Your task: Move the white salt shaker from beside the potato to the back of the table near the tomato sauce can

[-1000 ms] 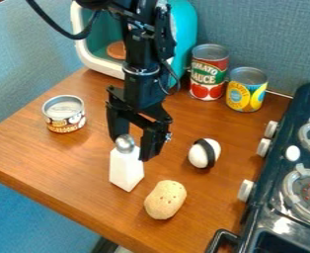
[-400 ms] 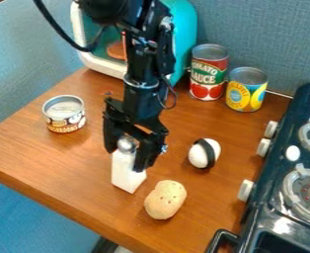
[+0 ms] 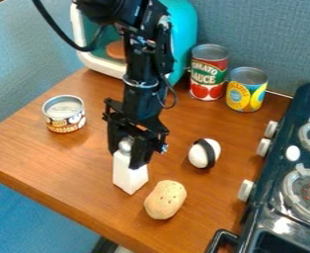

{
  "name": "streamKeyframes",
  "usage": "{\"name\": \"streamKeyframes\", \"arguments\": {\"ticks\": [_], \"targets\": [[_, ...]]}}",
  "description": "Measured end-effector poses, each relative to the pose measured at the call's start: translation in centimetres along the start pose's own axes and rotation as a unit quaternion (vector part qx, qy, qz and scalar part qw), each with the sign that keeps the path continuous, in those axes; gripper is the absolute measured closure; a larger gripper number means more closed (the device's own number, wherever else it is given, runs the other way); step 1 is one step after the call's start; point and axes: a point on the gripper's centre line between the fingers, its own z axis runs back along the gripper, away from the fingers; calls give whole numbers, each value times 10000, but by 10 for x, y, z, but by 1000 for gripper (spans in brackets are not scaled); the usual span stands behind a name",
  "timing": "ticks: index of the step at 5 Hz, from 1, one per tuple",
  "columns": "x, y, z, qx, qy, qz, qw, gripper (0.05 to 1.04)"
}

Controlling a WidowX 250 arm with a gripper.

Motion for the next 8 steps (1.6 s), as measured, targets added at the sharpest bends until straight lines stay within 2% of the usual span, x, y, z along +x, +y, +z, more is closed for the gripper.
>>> {"name": "streamKeyframes", "arguments": {"ticks": [1,2,3,4,5,6,7,8], "targets": [[-1,9,16,-149,-150,233,9995,459],[19,23,48,3,-404,526,9978,459],[54,32,52,23,-324,585,9978,459],[86,43,44,-108,-352,629,9973,459],[116,50,36,-133,-448,622,9970,459],[125,54,30,-70,-354,623,9974,459],[126,55,27,-43,-403,688,9968,459],[124,52,25,-107,-287,783,9965,416]]}}
